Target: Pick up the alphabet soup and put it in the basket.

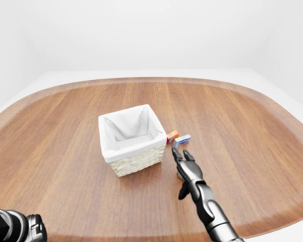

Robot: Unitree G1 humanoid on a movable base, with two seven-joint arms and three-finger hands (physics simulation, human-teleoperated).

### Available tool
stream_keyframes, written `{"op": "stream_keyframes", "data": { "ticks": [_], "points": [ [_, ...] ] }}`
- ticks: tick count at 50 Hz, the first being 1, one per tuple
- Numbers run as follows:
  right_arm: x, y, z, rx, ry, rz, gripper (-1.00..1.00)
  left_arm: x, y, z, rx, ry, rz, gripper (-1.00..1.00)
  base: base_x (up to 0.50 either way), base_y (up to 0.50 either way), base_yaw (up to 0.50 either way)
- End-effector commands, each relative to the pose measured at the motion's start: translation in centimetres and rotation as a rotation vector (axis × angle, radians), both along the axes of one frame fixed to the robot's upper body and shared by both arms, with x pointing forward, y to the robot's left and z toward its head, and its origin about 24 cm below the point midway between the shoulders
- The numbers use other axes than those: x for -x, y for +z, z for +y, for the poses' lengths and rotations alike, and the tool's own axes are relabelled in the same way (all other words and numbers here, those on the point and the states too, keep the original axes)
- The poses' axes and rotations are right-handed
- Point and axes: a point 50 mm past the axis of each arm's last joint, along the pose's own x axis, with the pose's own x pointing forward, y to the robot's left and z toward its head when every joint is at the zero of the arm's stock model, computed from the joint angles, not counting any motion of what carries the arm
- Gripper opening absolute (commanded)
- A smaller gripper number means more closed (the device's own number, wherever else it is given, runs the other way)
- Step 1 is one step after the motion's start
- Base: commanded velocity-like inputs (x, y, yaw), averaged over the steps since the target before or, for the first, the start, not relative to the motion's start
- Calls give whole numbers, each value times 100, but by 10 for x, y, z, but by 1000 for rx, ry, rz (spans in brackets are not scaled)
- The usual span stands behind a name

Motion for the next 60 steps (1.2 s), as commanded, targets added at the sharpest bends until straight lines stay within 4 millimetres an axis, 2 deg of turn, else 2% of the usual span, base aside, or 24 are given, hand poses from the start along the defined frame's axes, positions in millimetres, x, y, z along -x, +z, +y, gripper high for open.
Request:
{"op": "stream_keyframes", "data": {
  "ticks": [1,42,47,60],
  "points": [
    [3,-9,0,2,-8,21,100,1,1,-1,-3,-11,-2,100,0,0,0],
    [10,-16,-5,-24,-50,17,100,1,0,-2,-16,-15,4,100,0,0,0],
    [7,-14,-4,-17,-40,17,100,-1,1,-1,-8,-10,5,100,0,0,0],
    [1,-24,-7,-7,-65,41,100,-4,0,1,18,20,0,100,0,0,0]
  ]
}}
